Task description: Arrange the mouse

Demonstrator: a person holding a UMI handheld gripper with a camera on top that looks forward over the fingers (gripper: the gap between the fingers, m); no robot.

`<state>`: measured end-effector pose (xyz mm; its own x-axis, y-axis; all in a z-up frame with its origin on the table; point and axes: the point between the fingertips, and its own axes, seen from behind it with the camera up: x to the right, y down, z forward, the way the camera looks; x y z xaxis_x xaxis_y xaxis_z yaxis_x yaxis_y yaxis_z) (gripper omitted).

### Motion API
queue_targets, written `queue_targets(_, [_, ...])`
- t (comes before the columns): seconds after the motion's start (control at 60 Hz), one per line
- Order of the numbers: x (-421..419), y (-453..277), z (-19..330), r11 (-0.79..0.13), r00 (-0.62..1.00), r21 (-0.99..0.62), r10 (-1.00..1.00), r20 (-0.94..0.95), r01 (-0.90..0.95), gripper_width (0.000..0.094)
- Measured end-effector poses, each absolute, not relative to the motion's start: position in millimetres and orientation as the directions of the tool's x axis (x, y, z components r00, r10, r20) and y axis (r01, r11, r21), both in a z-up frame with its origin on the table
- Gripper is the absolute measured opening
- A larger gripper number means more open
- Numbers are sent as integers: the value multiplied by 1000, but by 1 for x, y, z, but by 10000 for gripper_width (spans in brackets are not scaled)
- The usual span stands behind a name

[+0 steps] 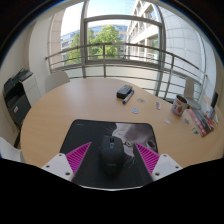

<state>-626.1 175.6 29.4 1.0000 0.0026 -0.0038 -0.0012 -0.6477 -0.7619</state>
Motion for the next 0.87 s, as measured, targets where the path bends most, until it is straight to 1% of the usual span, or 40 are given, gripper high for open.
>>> queue_targets(0.083, [-626, 161, 57, -631, 1000, -775, -7, 8, 1, 852])
queue_targets(0.233, [-625, 121, 113, -597, 999, -802, -17, 30, 14, 851])
queue_targets(0.367, [-628, 77, 147, -573, 999, -820, -22, 36, 17, 847])
queue_targets(0.55, [-632, 15, 164, -561, 999, -827, -28, 38, 16, 843])
queue_targets(0.667, [-634, -15, 166, -564, 999, -826, -35, 26, 2, 844])
queue_targets(0.867, [-635, -40, 171, -564, 999, -826, -38, 37, 9, 844])
